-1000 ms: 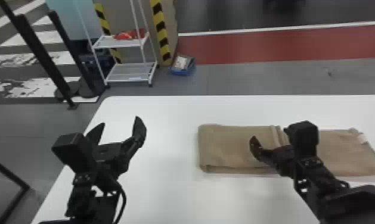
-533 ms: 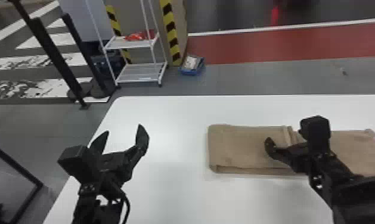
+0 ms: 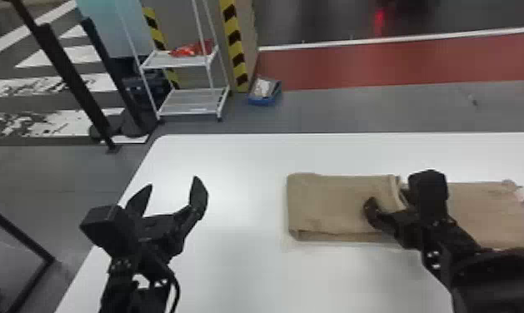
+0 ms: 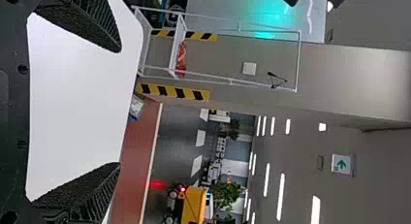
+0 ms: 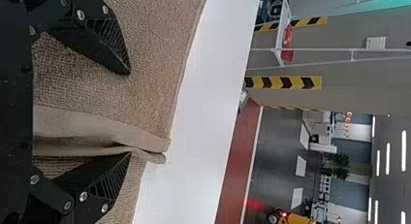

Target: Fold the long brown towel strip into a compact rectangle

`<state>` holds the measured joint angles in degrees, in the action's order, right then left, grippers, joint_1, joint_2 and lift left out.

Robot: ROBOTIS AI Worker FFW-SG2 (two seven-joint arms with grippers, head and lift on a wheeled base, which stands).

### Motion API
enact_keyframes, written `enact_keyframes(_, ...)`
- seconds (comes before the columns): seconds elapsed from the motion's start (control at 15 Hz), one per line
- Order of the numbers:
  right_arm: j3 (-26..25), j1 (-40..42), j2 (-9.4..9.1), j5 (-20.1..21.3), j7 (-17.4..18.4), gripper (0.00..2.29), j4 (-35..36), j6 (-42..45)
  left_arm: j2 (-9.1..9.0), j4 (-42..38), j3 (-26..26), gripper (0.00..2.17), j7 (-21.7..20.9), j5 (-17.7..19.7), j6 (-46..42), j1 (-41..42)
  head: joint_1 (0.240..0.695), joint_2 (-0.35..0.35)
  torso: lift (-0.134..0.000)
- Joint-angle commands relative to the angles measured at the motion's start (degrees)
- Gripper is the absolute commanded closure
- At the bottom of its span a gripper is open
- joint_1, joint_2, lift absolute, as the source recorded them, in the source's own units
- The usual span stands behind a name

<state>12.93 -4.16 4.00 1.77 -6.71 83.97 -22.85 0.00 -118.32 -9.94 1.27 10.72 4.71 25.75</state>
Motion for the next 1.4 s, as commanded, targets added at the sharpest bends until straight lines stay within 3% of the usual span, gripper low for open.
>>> enact_keyframes(0.0, -0.36, 0.73, -0.04, -0.01, 0.03, 0.41, 0.14, 0.91, -0.15, 0.28, -0.08, 0.04, -0.04, 0.00, 0.00, 0.00, 0.695, 0.217, -0.116)
enact_keyframes(0.27, -1.24, 2.76, -0.30, -0.18, 0.12, 0.53, 2.60, 1.97, -0.15, 0.54, 0.09, 0.04, -0.04, 0.00, 0.00, 0.00, 0.695, 0.217, -0.116)
enact_keyframes(0.73, -1.42, 4.25, -0.22, -0.01, 0.20, 0.52, 5.94, 1.79, -0.15, 0.54, 0.44, 0.04, -0.04, 0.00, 0.00, -0.09, 0.695, 0.213, -0.116)
enact_keyframes(1.0, -1.59, 4.51, -0.22, -0.10, 0.03, 0.75, 5.94, 1.62, -0.15, 0.54, 0.35, 0.04, -0.12, 0.00, 0.00, 0.09, 0.695, 0.213, -0.116)
enact_keyframes(1.13, -2.03, 4.95, -0.22, -0.18, 0.12, 1.13, 6.11, 1.79, -0.15, 0.72, 0.35, 0.04, -0.21, 0.00, 0.00, 0.09, 0.695, 0.213, -0.116)
enact_keyframes(1.33, -2.03, 6.27, -0.22, -0.18, 0.12, 1.16, 9.37, 1.79, -0.15, 0.72, 0.35, 0.04, -0.30, 0.00, 0.00, 0.09, 0.695, 0.210, -0.116)
